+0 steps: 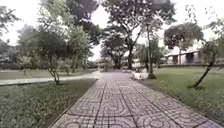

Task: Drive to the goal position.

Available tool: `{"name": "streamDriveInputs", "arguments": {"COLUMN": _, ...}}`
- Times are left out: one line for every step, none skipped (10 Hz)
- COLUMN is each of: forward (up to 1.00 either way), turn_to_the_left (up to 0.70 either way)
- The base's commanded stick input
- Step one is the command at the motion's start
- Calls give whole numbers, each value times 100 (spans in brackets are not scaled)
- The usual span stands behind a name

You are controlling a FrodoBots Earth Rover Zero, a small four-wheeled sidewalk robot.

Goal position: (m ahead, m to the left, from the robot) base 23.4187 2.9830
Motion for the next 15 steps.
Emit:
{"name": "streamDriveInputs", "arguments": {"forward": 100, "turn_to_the_left": 0}}
{"name": "streamDriveInputs", "arguments": {"forward": 100, "turn_to_the_left": 0}}
{"name": "streamDriveInputs", "arguments": {"forward": 100, "turn_to_the_left": 0}}
{"name": "streamDriveInputs", "arguments": {"forward": 100, "turn_to_the_left": 0}}
{"name": "streamDriveInputs", "arguments": {"forward": 100, "turn_to_the_left": 0}}
{"name": "streamDriveInputs", "arguments": {"forward": 100, "turn_to_the_left": 0}}
{"name": "streamDriveInputs", "arguments": {"forward": 100, "turn_to_the_left": 0}}
{"name": "streamDriveInputs", "arguments": {"forward": 100, "turn_to_the_left": 0}}
{"name": "streamDriveInputs", "arguments": {"forward": 100, "turn_to_the_left": 0}}
{"name": "streamDriveInputs", "arguments": {"forward": 100, "turn_to_the_left": 0}}
{"name": "streamDriveInputs", "arguments": {"forward": 100, "turn_to_the_left": 22}}
{"name": "streamDriveInputs", "arguments": {"forward": 100, "turn_to_the_left": 4}}
{"name": "streamDriveInputs", "arguments": {"forward": 100, "turn_to_the_left": 0}}
{"name": "streamDriveInputs", "arguments": {"forward": 100, "turn_to_the_left": 0}}
{"name": "streamDriveInputs", "arguments": {"forward": 100, "turn_to_the_left": -2}}
